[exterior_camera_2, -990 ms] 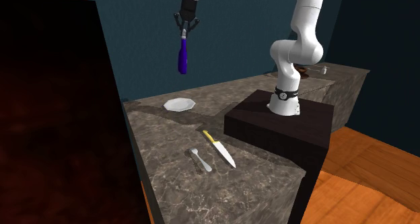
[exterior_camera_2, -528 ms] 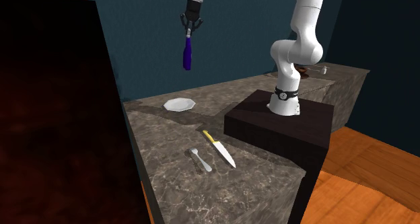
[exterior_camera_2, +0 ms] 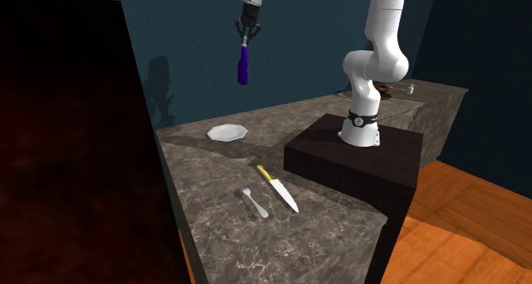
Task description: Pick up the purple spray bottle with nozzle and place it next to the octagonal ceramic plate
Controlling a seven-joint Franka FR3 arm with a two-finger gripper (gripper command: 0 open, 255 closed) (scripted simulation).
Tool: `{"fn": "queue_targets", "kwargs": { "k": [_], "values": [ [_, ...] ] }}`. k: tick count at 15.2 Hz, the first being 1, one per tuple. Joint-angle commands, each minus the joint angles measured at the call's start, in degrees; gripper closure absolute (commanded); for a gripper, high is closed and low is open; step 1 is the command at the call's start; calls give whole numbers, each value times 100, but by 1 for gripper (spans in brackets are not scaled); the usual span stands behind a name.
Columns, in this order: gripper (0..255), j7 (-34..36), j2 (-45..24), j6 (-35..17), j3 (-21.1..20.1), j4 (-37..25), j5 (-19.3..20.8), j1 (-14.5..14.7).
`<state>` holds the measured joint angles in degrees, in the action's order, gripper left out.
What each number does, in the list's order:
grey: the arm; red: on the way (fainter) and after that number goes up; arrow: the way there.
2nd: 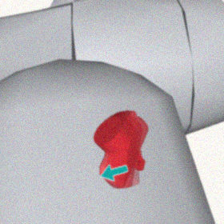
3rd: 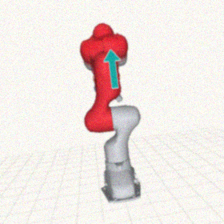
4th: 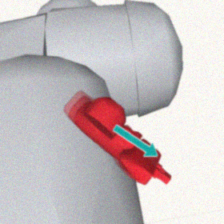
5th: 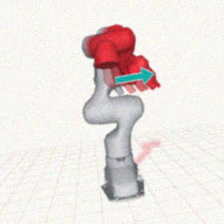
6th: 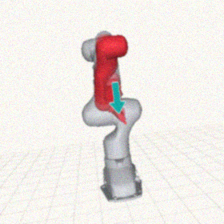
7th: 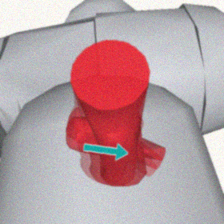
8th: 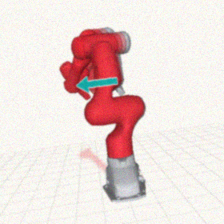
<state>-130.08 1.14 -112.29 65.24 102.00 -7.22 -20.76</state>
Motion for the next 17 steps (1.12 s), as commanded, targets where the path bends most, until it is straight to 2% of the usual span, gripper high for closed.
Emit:
{"fn": "queue_targets", "kwargs": {
  "k": [1,4,6,17],
  "values": [
    [255,-628,-507,181,278,-299,-596,-225],
    [255,-1448,-1277,519,288,-773,-1442,-991],
    [255,-1803,-1632,719,146,-1072,-1802,-1527],
    [255,-2018,-1677,-75,62,-266,-1939,-1439]
  ]
}}
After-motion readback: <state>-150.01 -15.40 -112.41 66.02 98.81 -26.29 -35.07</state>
